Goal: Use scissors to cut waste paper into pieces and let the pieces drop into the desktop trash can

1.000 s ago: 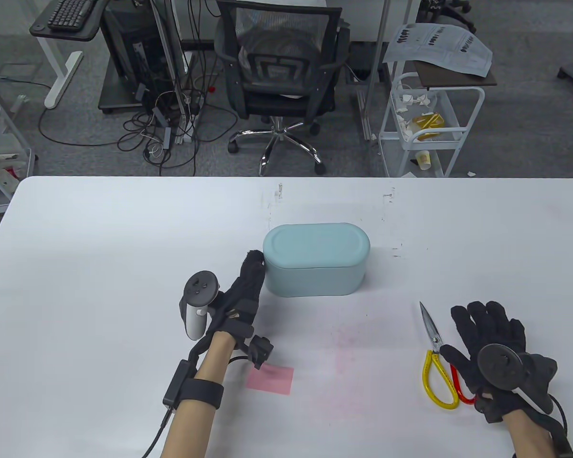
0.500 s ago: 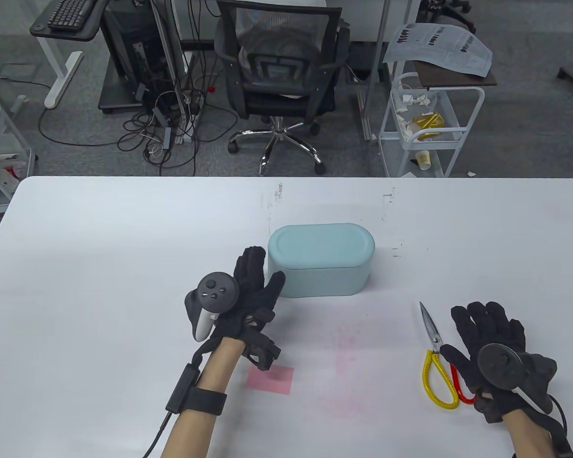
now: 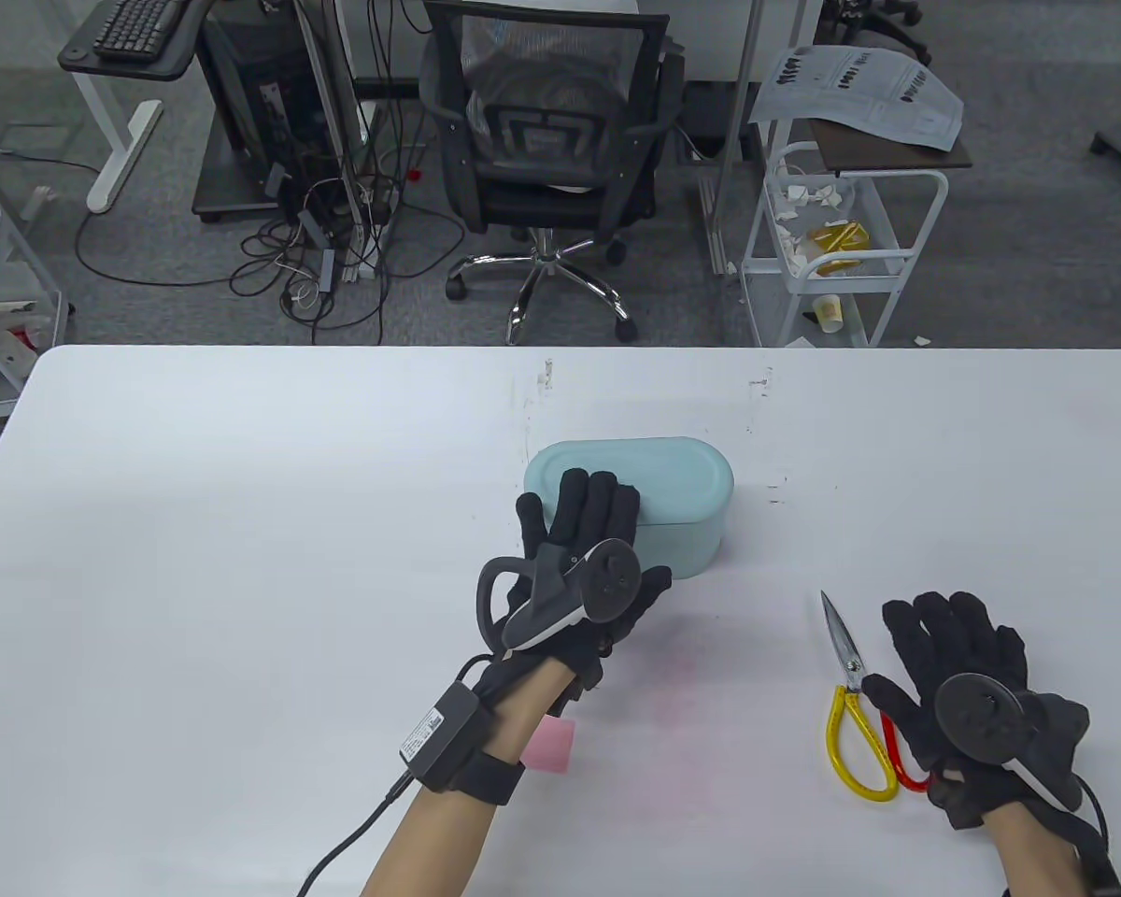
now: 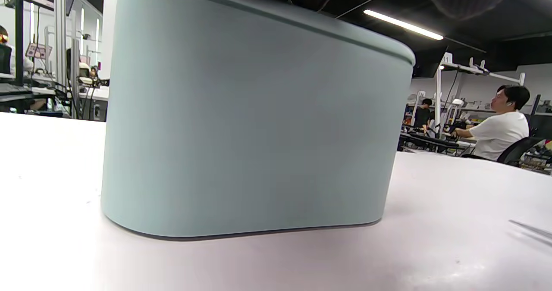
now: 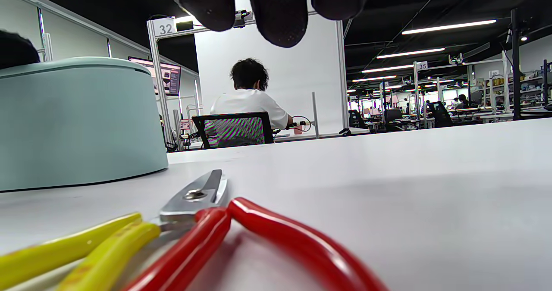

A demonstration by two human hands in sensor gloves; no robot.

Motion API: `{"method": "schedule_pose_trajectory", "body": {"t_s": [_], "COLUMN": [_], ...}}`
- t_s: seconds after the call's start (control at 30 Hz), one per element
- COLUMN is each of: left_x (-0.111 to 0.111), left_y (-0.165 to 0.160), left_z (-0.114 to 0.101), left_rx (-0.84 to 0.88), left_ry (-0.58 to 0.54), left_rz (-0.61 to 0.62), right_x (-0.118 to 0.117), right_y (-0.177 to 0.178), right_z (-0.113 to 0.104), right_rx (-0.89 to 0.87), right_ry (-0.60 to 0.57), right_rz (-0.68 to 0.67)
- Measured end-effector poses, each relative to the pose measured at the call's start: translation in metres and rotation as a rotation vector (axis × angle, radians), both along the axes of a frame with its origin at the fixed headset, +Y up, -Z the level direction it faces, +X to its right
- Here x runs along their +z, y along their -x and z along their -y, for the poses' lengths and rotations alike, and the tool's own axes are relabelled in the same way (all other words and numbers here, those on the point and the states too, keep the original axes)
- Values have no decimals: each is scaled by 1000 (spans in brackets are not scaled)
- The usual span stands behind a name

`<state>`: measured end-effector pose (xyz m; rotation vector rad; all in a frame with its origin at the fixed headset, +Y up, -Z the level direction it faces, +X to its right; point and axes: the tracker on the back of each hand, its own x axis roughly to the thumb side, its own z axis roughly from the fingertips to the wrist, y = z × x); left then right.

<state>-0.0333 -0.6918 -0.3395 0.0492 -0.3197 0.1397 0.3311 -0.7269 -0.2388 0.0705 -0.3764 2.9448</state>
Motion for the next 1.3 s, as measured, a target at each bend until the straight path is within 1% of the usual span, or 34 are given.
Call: {"method": "schedule_pose_trajectory", "body": {"t_s": [0.07, 0.13, 0.23, 0.57, 0.97, 1.13, 1.3], "left_x": [1, 2, 4, 4, -4, -5, -12], "left_y": [0, -1, -5, -4, 7, 11, 17], "left_z": [2, 5, 7, 6, -14, -23, -40], "left_rx": [-11, -46, -85, -87, 35, 65, 129], "left_ry": [-39, -47, -97, -97, 3, -37, -38], "left_rz": [1, 2, -12, -5, 14, 13, -6], "right_x": [0, 0, 0, 0, 1, 1, 1], "right_y": [0, 0, 0, 0, 0, 0, -1], "right_z": [0, 0, 0, 0, 0, 0, 0], "right_rx": [-2, -3, -1, -4, -4, -5, -7], "right_ry": [-3, -2, 0, 0, 0, -1, -1], "right_rz": [-2, -4, -7, -8, -10, -11, -10]}}
